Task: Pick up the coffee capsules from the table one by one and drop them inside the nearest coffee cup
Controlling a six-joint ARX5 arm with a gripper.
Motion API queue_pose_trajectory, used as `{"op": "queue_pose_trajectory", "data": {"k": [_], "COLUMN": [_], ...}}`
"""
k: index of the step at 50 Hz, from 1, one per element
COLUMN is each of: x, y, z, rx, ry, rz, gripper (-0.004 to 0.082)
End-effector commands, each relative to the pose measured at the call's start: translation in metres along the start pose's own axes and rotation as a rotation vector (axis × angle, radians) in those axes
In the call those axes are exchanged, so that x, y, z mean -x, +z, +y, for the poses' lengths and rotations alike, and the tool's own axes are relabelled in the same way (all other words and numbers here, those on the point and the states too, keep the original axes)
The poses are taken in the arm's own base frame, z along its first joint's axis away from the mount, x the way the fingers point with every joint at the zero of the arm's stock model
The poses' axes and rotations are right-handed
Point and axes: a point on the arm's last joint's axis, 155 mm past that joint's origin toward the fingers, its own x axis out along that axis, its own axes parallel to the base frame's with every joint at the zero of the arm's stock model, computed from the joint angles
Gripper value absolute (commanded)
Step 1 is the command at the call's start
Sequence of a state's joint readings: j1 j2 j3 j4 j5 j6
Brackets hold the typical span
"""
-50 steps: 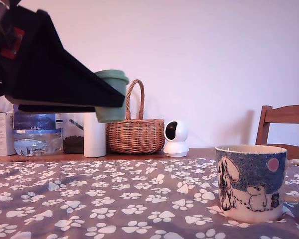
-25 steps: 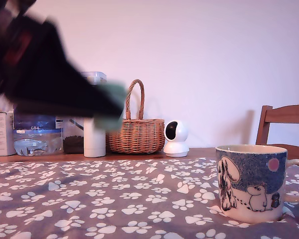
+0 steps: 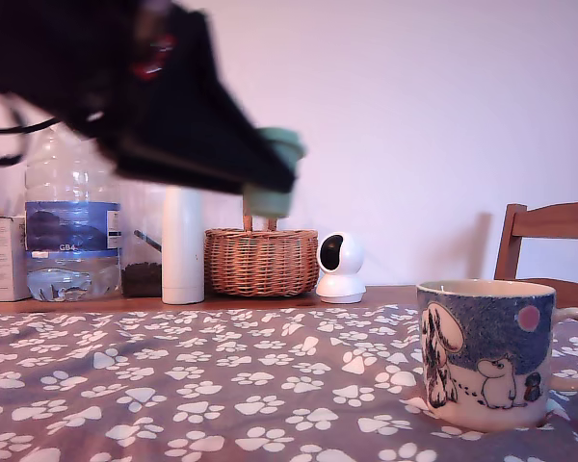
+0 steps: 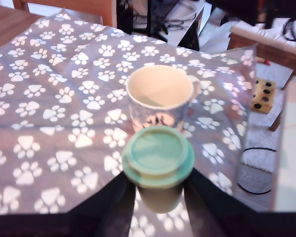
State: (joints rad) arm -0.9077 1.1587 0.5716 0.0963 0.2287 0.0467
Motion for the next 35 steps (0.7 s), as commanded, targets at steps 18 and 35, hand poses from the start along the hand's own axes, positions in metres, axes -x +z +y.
{"op": "queue_pose_trajectory", "data": {"k": [18,35], "x": [-0.042,-0.078], "y": [0.031,0.037], "z": [-0.010,-0.013], "rx": [-0.083,-0.101], "ry": [-0.045,-0.068], "rz": [0.036,0.102], "gripper": [0.0075,0.0077]}}
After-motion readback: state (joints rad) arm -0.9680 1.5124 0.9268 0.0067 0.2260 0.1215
